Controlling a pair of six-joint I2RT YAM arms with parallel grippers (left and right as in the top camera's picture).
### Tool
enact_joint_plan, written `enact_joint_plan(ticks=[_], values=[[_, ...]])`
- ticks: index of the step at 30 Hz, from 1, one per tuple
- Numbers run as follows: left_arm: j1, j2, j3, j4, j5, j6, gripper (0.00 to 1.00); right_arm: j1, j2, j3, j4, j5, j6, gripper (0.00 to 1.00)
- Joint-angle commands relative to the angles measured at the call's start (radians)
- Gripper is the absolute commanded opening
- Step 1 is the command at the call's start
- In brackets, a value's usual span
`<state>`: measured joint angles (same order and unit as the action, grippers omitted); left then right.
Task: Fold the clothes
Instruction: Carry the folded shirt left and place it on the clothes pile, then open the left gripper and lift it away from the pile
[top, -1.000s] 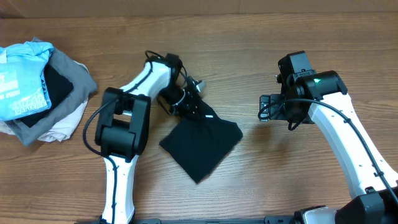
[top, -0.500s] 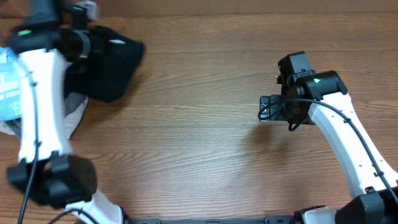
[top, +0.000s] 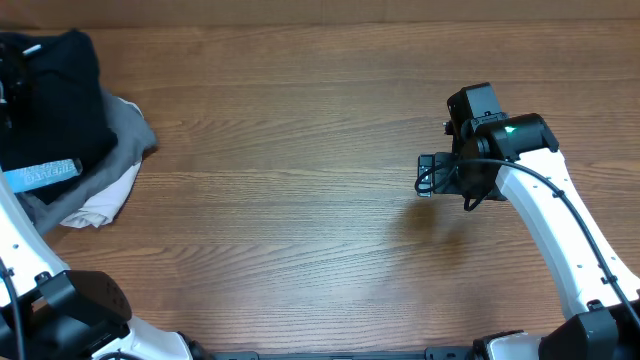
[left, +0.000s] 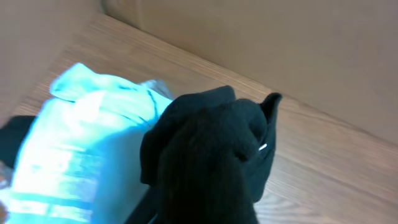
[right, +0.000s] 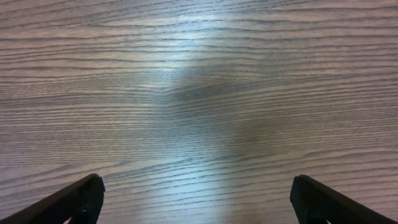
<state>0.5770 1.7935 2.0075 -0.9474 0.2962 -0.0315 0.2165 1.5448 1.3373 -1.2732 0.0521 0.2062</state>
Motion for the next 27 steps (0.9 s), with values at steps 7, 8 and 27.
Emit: enact_joint_plan(ticks=[7, 8, 27], values=[[0.007, 0.109, 0.021, 0.077, -0.167, -0.018, 0.04, -0.005, -0.006, 0.018, 0.003, -0.001, 0.003, 1.00], [0.008, 0.118, 0.021, 0.089, -0.174, -0.018, 0.04, -0.005, -0.006, 0.018, 0.003, -0.001, 0.003, 1.00], [0.092, 0.300, 0.021, 0.226, -0.290, -0.018, 0.52, -0.005, -0.006, 0.018, 0.008, -0.002, 0.004, 1.00]])
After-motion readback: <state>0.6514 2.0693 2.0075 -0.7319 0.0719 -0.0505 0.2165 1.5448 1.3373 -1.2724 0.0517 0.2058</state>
